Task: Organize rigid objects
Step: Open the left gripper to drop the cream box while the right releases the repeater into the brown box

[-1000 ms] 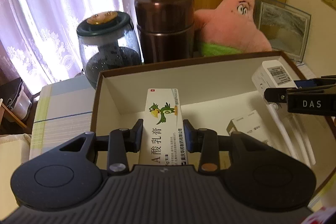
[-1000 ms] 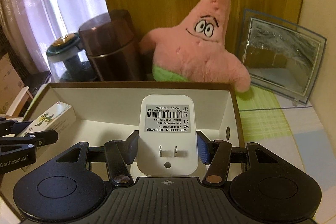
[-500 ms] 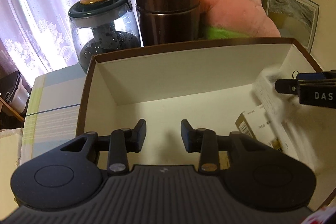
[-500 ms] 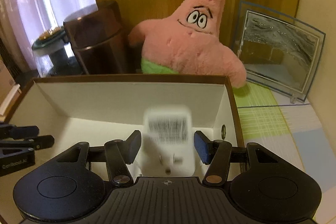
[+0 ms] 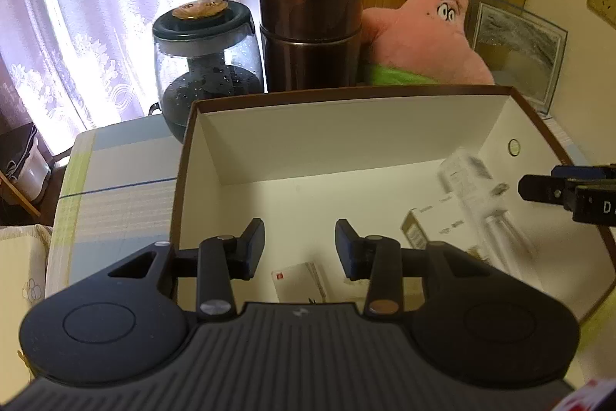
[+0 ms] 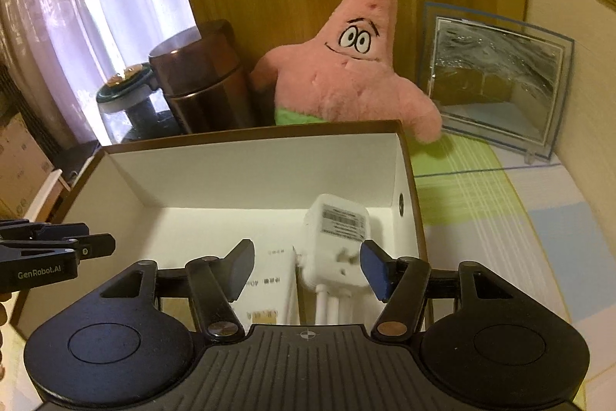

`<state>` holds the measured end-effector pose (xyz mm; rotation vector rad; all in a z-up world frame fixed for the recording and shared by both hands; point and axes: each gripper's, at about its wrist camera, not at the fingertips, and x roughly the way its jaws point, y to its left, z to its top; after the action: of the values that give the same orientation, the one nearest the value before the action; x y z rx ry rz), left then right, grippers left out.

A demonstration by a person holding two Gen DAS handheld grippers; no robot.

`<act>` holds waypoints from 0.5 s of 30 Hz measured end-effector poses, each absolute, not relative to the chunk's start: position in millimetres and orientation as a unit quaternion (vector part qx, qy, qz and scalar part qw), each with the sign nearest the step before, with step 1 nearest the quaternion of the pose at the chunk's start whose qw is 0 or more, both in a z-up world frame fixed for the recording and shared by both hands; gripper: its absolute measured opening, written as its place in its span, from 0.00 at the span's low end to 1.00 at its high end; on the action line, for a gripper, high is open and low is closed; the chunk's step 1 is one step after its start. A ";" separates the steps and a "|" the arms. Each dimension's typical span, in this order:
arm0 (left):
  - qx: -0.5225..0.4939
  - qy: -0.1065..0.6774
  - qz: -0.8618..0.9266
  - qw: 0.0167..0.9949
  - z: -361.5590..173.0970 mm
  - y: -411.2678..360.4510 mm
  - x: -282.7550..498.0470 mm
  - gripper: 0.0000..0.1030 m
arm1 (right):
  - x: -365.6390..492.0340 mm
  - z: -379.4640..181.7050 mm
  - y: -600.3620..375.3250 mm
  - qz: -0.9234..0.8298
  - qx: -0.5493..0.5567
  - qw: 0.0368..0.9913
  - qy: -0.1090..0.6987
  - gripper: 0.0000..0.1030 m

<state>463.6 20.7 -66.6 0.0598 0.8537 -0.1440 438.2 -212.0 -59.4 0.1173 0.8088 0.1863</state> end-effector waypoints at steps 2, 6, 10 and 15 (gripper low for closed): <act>0.024 0.412 -0.071 0.908 -62.1 22.4 456.6 0.35 | 430.8 -56.0 -212.8 0.091 0.058 0.914 0.391 0.57; 0.020 0.405 -0.071 0.911 -52.5 24.1 443.5 0.35 | 417.5 -49.5 -213.4 0.092 0.061 0.915 0.389 0.57; 0.010 0.396 -0.068 0.916 -41.9 27.6 429.3 0.35 | 406.1 -43.7 -214.0 0.092 0.068 0.915 0.388 0.57; 0.003 0.386 -0.067 0.920 -30.2 32.1 407.8 0.35 | 386.9 -35.3 -214.6 0.096 0.073 0.916 0.382 0.58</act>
<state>407.8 32.1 -30.2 0.0069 0.7943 -0.1381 386.9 -214.6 -35.3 0.1507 0.7856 0.1971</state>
